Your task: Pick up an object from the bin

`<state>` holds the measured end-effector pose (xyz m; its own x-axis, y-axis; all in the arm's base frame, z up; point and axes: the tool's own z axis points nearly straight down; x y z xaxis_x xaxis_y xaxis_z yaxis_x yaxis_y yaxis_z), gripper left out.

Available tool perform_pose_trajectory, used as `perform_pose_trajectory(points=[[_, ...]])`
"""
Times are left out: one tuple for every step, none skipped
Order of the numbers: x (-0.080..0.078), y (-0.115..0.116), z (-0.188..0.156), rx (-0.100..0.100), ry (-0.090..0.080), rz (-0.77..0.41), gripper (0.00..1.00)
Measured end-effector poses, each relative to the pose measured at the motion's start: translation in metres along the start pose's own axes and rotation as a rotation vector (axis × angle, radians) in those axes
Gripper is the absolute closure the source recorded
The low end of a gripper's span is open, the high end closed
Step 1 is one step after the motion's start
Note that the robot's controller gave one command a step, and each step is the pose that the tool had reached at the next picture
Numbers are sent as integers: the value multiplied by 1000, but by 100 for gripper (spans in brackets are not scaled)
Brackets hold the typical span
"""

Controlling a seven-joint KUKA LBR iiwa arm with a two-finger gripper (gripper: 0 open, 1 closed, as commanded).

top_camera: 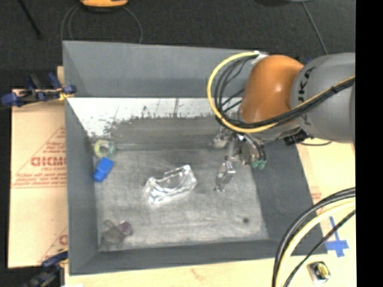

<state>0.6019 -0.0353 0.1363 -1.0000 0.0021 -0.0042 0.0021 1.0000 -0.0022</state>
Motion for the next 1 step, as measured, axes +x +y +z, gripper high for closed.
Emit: perform_pose_trajectory(points=[[22,61,27,-5,5,67,0]])
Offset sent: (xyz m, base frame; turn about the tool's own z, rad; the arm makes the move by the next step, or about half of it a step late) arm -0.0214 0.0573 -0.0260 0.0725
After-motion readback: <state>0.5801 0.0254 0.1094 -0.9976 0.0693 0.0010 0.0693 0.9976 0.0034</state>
